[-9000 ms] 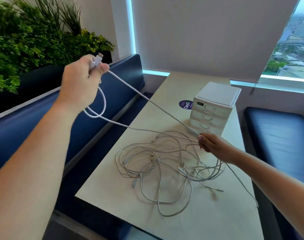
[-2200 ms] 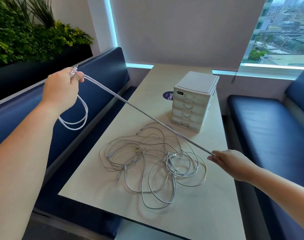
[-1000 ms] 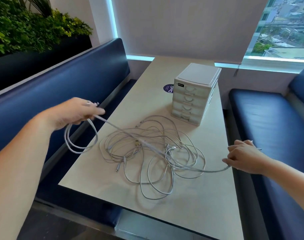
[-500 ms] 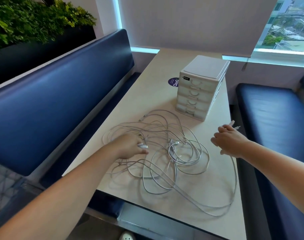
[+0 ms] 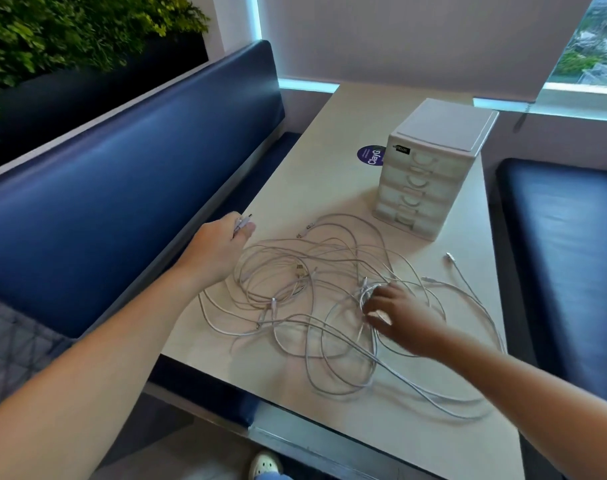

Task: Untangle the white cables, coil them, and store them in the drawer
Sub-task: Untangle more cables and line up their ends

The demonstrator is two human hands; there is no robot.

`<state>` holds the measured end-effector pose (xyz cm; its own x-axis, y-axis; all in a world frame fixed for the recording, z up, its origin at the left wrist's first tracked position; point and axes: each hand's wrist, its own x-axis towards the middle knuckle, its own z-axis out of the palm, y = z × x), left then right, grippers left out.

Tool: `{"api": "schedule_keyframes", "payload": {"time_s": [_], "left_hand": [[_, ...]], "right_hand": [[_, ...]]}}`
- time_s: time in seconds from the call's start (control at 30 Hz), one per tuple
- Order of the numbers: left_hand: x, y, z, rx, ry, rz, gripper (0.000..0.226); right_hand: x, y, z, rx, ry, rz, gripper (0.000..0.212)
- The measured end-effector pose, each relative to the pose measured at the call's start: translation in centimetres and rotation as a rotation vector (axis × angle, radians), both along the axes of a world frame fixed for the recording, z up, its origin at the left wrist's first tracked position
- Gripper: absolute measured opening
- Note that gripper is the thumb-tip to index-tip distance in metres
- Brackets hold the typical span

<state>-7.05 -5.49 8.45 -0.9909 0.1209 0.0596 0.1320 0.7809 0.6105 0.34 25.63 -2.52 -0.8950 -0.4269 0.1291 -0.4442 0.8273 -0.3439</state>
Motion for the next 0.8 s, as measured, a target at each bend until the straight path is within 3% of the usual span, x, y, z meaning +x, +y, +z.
{"api": "schedule_keyframes", "payload": {"time_s": [0.13,0.27,0.37,0.53,0.67,0.8], "left_hand": [[-0.5,-0.7,0.4,0.051,0.063,0.022,0.034],[-1.2,-1.9,0.9,0.056,0.146,0.041,0.033],[-1.8,-3.4,1.2,0.027,0.206,0.06,0.034],[-3.5,-5.0,1.6,0.05,0.308,0.178,0.032],[-4.9,-5.3,1.8,0.215,0.31,0.25,0.033],[-6.4,-5.0,1.5,0.642,0.113,0.384,0.032]], "right_hand": [[0.4,-5.3,-1.0,0.074,-0.256,-0.059,0.04],[0.1,-6.5,-1.1,0.073,-0.27,-0.086,0.031],[0.3,-6.2,0.3,0.021,-0.307,-0.023,0.022],[2.5,-6.2,1.9,0.0,-0.534,0.12,0.024],[4.7,-7.3,0.7,0.028,-0.406,0.204,0.019],[4.9,-7.7,0.2,0.113,-0.386,0.207,0.018]]}}
